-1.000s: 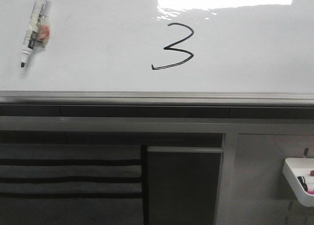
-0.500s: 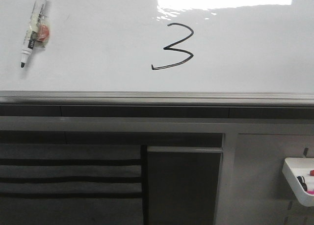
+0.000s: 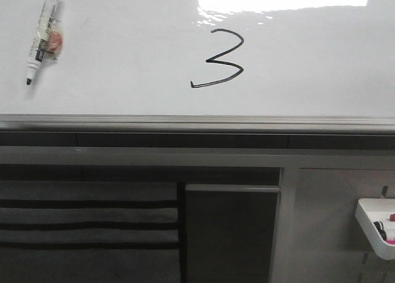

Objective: Write number 3 on whiteboard

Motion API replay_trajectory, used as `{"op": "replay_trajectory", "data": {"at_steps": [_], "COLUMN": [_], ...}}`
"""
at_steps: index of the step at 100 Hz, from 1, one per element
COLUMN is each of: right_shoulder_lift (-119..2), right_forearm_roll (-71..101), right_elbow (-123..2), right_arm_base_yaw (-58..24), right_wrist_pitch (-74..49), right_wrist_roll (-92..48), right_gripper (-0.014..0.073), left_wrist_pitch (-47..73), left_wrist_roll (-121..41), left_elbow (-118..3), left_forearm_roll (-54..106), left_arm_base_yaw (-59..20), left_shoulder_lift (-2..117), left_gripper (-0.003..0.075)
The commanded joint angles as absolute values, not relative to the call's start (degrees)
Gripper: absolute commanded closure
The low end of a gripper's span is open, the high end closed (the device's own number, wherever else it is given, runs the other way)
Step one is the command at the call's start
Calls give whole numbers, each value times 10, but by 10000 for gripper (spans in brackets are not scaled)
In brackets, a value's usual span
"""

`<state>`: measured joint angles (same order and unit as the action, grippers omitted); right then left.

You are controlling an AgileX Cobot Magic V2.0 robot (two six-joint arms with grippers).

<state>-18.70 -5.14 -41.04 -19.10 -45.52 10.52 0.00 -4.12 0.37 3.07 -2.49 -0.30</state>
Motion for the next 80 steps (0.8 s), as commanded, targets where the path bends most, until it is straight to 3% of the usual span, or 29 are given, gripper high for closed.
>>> {"op": "replay_trajectory", "data": {"at_steps": [1, 40, 64, 80], "right_shoulder_lift": [-193, -169, -34, 17], "right_forearm_roll": [-62, -87, -61, -31], "right_elbow": [-421, -394, -186, -74], "right_arm_base_yaw": [-188, -174, -87, -36], "right_wrist_pitch": [-413, -391, -155, -65], "right_wrist_roll": [104, 94, 97, 97], "right_gripper": [668, 668, 668, 668], "left_wrist_pitch": [-45, -45, -45, -45], "left_wrist_roll": [-36, -36, -36, -36], "left_elbow": [5, 5, 5, 5], "left_forearm_roll": [33, 33, 33, 33], "left_arm_base_yaw": [-28, -28, -28, -28], "left_shoulder_lift": [-21, -21, -21, -21], "left_gripper": [739, 739, 739, 739]}}
